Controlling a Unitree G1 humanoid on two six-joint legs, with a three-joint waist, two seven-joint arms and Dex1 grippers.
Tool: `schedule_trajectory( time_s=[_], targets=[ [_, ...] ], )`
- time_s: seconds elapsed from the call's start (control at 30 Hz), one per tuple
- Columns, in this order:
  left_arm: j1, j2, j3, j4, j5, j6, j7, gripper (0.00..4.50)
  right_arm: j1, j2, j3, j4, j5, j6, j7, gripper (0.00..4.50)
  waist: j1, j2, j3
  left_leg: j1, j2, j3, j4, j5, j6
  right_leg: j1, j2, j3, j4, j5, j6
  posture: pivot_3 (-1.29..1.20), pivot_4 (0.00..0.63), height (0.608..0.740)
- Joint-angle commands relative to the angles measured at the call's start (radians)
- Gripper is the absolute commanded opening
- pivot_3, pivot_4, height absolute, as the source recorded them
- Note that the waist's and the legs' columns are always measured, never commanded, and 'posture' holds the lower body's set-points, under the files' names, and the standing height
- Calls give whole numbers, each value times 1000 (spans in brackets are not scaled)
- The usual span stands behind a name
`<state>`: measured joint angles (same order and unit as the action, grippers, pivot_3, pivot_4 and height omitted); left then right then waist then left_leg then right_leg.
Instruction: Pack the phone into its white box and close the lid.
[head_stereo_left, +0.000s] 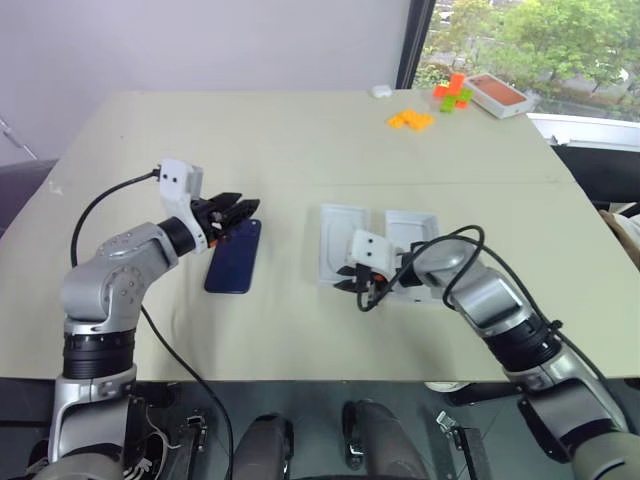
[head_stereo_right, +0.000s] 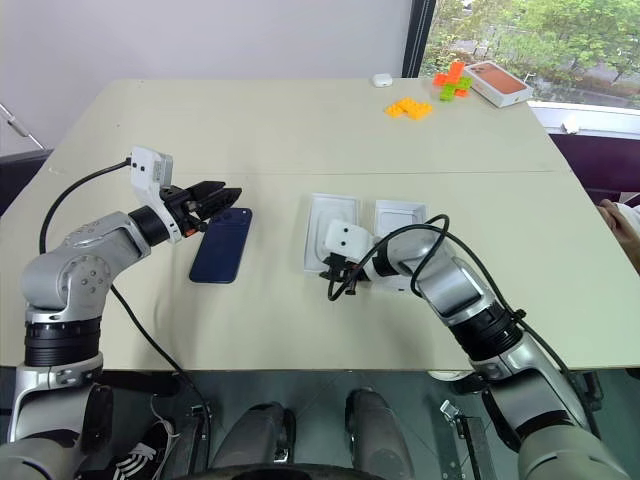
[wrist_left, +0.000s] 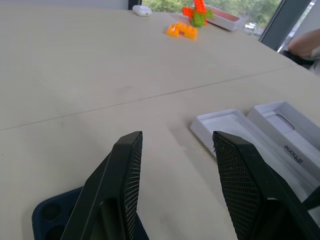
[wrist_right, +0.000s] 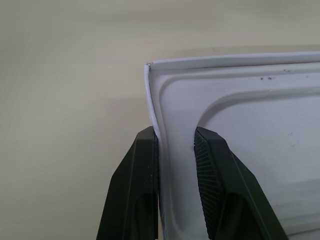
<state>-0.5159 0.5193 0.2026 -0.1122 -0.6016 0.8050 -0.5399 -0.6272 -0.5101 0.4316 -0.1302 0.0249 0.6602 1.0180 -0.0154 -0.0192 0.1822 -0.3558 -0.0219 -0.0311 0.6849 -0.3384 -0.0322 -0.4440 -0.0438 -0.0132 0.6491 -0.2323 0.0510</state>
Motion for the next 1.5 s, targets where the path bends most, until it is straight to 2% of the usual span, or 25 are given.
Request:
schedule_trajectory(
  time_s=[0.03,0.17,0.2,0.23,0.37,0.6,0.73,0.83,0.93,1.0,1.07,1.2,1.3,1.5],
  targets=[
    [-14,7,23,-20,-8,-9,3,2369,16,17,6,-69,21,49,-17,542,2,0,0,0,0,0,0,0,0,0,0,0,0,0,0,0,150,740],
    [-13,8,22,-17,-5,-11,5,2369,11,34,-12,-22,18,65,-49,542,5,0,0,-1,-1,0,0,0,0,0,-1,0,-1,0,0,0,150,740],
    [-14,7,23,-15,-6,-10,6,2369,-1,44,-24,-11,25,73,-57,1593,4,0,0,0,-1,0,0,0,0,1,-1,0,-1,0,0,0,150,740],
    [-14,7,24,-14,-5,-10,7,2369,-12,54,-33,-3,31,79,-64,1988,4,0,0,0,-1,0,0,0,0,1,-1,0,-1,0,0,0,150,740],
    [-12,12,42,4,-10,1,14,2369,-52,105,-88,15,82,78,-86,4041,-2,0,0,0,-1,0,0,0,0,0,0,0,0,0,0,0,150,740],
    [-9,92,168,74,-95,143,19,2369,-114,181,-190,65,144,-4,-146,4041,-2,0,0,-1,0,0,0,-1,2,0,0,0,0,0,0,0,150,740],
    [26,182,223,133,-126,197,-48,2369,-158,241,-108,160,65,-175,-186,4041,-6,0,0,0,0,0,0,-1,1,-1,0,0,0,0,0,0,150,740],
    [36,208,243,185,-142,217,-76,2369,-192,333,-104,252,46,-248,-256,4041,-8,0,0,0,0,0,-1,0,0,-1,0,0,0,0,0,0,150,740],
    [9,200,284,246,-154,241,-37,3627,-223,388,-94,341,-21,-364,-345,4096,-4,0,0,-1,0,0,-1,0,0,-1,0,0,1,0,0,0,150,740],
    [1,204,296,283,-174,286,-37,4477,-231,401,-71,372,-46,-409,-345,4096,0,0,0,-1,0,0,-1,1,-2,-2,0,0,0,0,0,0,150,740],
    [6,222,282,323,-195,360,-69,4477,-234,417,-33,414,-78,-461,-343,4096,-2,-1,0,-1,-1,0,-1,1,-2,-1,-1,0,-1,0,0,0,150,740],
    [-22,225,244,404,-177,373,-98,4477,-243,433,28,479,-142,-568,-337,4096,-7,-1,0,-2,-1,0,-1,1,-2,-2,-1,0,-1,0,0,0,150,740],
    [-76,196,202,481,-167,396,-105,4500,-272,452,42,571,-187,-618,-375,3197,-6,-1,0,-1,-1,0,-1,2,-3,-2,0,0,0,0,0,0,150,740],
    [-118,169,101,523,-114,365,-139,4500,-288,457,61,671,-280,-690,-436,79,-7,-1,0,-1,-1,0,-1,2,-4,-2,-1,0,1,0,0,0,150,740]
  ],
)
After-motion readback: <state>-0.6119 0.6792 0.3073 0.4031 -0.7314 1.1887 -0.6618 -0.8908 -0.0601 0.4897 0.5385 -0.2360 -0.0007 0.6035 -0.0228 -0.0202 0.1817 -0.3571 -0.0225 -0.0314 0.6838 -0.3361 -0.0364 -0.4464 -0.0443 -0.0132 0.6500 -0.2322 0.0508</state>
